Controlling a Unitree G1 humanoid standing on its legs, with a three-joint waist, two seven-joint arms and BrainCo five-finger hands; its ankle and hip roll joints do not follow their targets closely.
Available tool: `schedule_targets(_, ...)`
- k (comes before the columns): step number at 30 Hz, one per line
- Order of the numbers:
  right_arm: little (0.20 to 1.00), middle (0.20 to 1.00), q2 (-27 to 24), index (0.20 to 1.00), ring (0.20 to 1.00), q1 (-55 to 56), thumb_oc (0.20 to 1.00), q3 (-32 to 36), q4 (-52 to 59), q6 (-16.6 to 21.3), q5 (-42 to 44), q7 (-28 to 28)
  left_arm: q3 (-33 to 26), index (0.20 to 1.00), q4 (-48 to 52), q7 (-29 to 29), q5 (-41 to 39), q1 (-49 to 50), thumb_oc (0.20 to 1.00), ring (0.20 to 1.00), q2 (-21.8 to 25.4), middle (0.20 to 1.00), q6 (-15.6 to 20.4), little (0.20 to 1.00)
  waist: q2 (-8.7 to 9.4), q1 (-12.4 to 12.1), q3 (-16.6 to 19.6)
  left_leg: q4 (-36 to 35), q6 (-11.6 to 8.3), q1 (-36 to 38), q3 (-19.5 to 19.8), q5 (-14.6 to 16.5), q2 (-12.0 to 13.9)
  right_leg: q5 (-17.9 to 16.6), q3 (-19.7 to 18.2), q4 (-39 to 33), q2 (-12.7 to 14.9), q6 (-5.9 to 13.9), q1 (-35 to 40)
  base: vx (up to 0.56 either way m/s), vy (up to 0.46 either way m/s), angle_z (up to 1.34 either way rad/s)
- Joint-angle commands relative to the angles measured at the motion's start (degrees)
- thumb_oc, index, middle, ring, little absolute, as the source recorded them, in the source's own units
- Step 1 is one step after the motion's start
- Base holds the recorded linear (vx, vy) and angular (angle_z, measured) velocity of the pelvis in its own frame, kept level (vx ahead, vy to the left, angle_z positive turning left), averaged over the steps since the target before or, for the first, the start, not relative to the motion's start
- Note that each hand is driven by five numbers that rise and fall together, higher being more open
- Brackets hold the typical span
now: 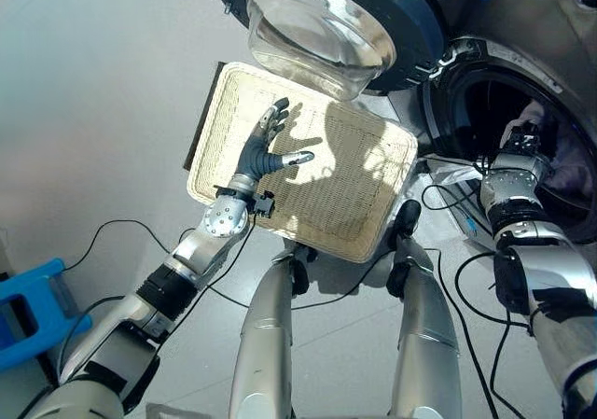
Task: Put the clothes into the washing machine.
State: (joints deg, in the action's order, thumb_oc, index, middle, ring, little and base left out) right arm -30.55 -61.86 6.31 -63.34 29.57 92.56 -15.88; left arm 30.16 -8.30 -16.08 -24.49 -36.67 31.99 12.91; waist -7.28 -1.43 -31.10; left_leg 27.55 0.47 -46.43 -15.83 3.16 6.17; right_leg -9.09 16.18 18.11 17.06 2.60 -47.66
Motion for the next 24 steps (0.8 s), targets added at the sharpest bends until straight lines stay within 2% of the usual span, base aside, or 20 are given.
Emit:
schedule_targets(1, 0.2, 0.2, -4.9, 0.2, 0.2, -1.1, 0.2, -0.7, 1.5, 6.7, 2.9, 0.8, -2.4, 1.0, 3.8, -0.9, -0.6, -0.6, 1.0, 1.0, -1.8, 1.0, 3.1, 1.0, -3.72, -2.3, 1.3, -4.9, -3.86, 2.0, 0.8, 1.0, -3.6, 10.5, 2.9, 11.6, -0.5, 4.28, -1.0, 0.02, -0.032, -0.02)
schedule_targets(3, 0.2, 0.2, -5.3, 0.2, 0.2, -1.3, 0.2, -0.6, 1.5, 8.4, 4.0, 1.2, -2.5, 1.0, 4.3, -1.0, -0.5, -0.4, 1.0, 1.0, -1.7, 1.0, 3.0, 1.0, -3.93, -2.3, 1.3, -4.8, -3.89, 1.6, 0.7, 1.0, -3.6, 10.6, 2.9, 11.9, -0.4, 4.28, -1.4, 0.0, 0.0, 0.0)
schedule_targets(4, 0.2, 0.2, -6.0, 0.2, 0.2, -1.6, 0.2, -0.2, 1.8, 11.6, 5.9, 2.1, -2.5, 1.0, 4.9, -0.9, -0.5, -0.1, 1.0, 1.0, -1.4, 1.0, 3.0, 1.0, -4.11, -2.3, 1.3, -4.7, -3.98, 1.3, 0.7, 1.0, -3.6, 10.7, 2.9, 12.1, -0.3, 4.24, -1.8, 0.0, 0.0, 0.0)
schedule_targets(8, 0.2, 0.2, -8.0, 0.2, 0.2, -1.3, 0.2, 0.8, 2.9, 18.3, 6.8, 1.1, -2.6, 1.0, 6.7, -1.7, -0.5, 1.3, 1.0, 1.0, -0.4, 1.0, 2.6, 1.0, -4.25, -2.2, 1.3, -4.5, -4.18, 0.9, 0.8, 0.9, -3.4, 10.8, 2.7, 12.7, -0.2, 4.3, -2.3, 0.02, -0.033, 0.03)
schedule_targets(17, 0.2, 0.2, -11.2, 0.2, 0.2, 1.2, 0.2, 1.3, 7.0, 21.7, 3.2, -5.1, -2.9, 1.0, 9.5, -2.2, 0.3, 3.9, 1.0, 1.0, 1.7, 1.0, 3.0, 1.0, -3.65, -1.8, 1.3, -5.1, -4.33, 1.2, 0.6, 0.4, -2.8, 10.9, 2.9, 12.9, -0.4, 4.3, -2.1, 0.01, -0.013, 0.01)
schedule_targets(22, 0.2, 0.2, -12.1, 0.2, 0.2, 2.3, 0.2, 1.6, 7.7, 20.7, 0.6, -7.3, -3.0, 1.0, 9.5, -2.4, -0.1, 4.6, 1.0, 1.0, 2.5, 1.0, 3.4, 1.0, -3.15, -1.9, 1.3, -5.3, -4.34, 1.8, 0.7, 0.2, -2.5, 11.0, 3.3, 13.3, -0.3, 4.3, -1.4, 0.0, 0.0, 0.0)
schedule_targets(23, 0.256, 0.256, -12.4, 0.256, 0.256, 2.2, 0.256, 1.4, 7.7, 18.7, -1.5, -9.0, -2.9, 1.0, 9.4, -2.3, -0.4, 4.7, 1.0, 1.0, 2.7, 1.0, 3.5, 1.0, -2.88, -1.9, 1.3, -5.5, -4.39, 2.1, 0.7, 0.1, -2.5, 11.0, 3.5, 13.1, -0.4, 4.27, -1.0, 0.0, 0.0, 0.0)
schedule_targets(24, 0.752, 0.752, -12.6, 0.752, 0.752, 2.3, 0.752, 1.2, 7.7, 17.4, -2.2, -9.6, -3.0, 1.0, 9.5, -2.1, -0.5, 4.8, 1.0, 1.0, 2.9, 1.0, 3.5, 1.0, -2.79, -1.9, 1.3, -5.5, -4.4, 2.2, 0.8, 0.1, -2.5, 11.0, 3.6, 13.1, -0.4, 4.24, -0.9, 0.0, 0.0, 0.0)
